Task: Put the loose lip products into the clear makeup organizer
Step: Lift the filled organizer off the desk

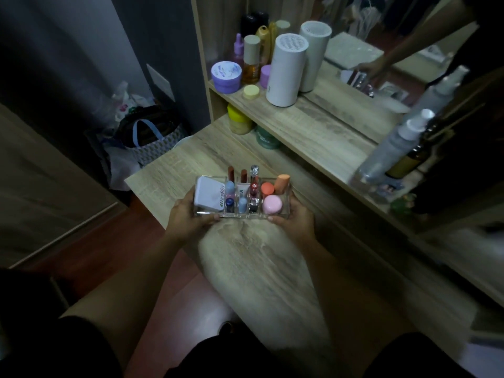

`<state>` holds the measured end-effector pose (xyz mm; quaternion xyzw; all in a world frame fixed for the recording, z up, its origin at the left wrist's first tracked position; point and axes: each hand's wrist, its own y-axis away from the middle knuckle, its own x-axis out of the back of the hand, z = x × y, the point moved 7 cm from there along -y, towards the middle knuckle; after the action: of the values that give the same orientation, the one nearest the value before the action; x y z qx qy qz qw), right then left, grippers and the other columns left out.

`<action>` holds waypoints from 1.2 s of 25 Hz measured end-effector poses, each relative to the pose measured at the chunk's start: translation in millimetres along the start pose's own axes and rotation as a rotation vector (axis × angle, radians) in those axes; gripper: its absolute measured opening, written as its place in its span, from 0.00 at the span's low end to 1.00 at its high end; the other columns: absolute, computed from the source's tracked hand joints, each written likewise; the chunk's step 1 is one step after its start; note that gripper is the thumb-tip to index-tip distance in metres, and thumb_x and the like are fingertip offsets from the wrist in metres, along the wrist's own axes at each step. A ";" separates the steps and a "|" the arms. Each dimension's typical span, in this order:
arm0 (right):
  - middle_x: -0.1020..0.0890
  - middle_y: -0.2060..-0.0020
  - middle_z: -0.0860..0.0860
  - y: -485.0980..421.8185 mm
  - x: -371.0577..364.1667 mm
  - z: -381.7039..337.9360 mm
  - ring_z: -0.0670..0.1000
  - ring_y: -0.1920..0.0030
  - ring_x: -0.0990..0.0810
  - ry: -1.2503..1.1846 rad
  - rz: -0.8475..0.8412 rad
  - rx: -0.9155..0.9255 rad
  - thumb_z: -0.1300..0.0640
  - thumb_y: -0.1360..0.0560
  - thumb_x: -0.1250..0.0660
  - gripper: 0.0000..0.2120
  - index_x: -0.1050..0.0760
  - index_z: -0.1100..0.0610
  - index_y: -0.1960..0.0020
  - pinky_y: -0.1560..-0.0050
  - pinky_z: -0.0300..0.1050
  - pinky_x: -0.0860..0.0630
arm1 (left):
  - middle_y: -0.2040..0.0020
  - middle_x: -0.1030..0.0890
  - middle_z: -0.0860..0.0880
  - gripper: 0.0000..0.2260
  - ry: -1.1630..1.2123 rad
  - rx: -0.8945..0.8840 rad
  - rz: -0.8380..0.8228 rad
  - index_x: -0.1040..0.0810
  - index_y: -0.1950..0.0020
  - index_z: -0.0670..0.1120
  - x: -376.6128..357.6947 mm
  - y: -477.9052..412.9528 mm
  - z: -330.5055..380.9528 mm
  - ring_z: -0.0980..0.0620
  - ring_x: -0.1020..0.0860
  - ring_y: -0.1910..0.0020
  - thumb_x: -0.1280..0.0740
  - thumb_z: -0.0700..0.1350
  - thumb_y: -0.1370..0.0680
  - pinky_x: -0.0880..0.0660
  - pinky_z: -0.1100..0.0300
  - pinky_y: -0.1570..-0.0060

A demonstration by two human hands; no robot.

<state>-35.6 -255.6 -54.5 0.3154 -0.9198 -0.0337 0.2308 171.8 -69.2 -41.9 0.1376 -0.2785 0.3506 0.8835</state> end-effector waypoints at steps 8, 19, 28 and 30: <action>0.16 0.48 0.54 85.8 61.7 28.0 0.50 0.47 0.19 -0.027 0.205 -0.057 0.64 0.37 0.22 0.35 0.29 0.58 0.33 0.41 0.51 0.23 | 0.45 0.18 0.52 0.38 0.018 -0.150 -0.228 0.31 0.32 0.55 -52.2 17.0 44.9 0.54 0.20 0.49 0.23 0.55 0.39 0.25 0.61 0.51; 0.22 0.38 0.61 207.4 146.0 78.4 0.59 0.36 0.25 -0.030 0.479 -0.179 0.65 0.36 0.22 0.43 0.40 0.60 0.26 0.35 0.50 0.29 | 0.46 0.22 0.55 0.42 -0.009 -0.281 -0.453 0.31 0.32 0.55 -137.3 79.7 119.3 0.53 0.23 0.50 0.26 0.63 0.45 0.28 0.61 0.55; 0.21 0.42 0.47 239.6 178.2 116.4 0.49 0.43 0.21 -0.020 0.503 -0.281 0.55 0.33 0.24 0.35 0.35 0.47 0.31 0.41 0.50 0.22 | 0.42 0.22 0.55 0.37 0.015 -0.356 -0.619 0.33 0.30 0.54 -190.0 93.9 152.8 0.53 0.24 0.43 0.23 0.53 0.36 0.28 0.58 0.46; 0.22 0.44 0.44 238.0 182.3 120.5 0.49 0.43 0.21 -0.042 0.517 -0.302 0.56 0.32 0.25 0.33 0.34 0.47 0.32 0.45 0.41 0.23 | 0.41 0.21 0.51 0.35 0.040 -0.355 -0.670 0.33 0.30 0.52 -201.3 90.4 156.7 0.52 0.24 0.43 0.22 0.47 0.34 0.26 0.60 0.47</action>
<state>-350.3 -184.3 -38.8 0.0322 -0.9588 -0.1167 0.2571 -73.7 -182.4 -29.6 0.0590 -0.2573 -0.0088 0.9645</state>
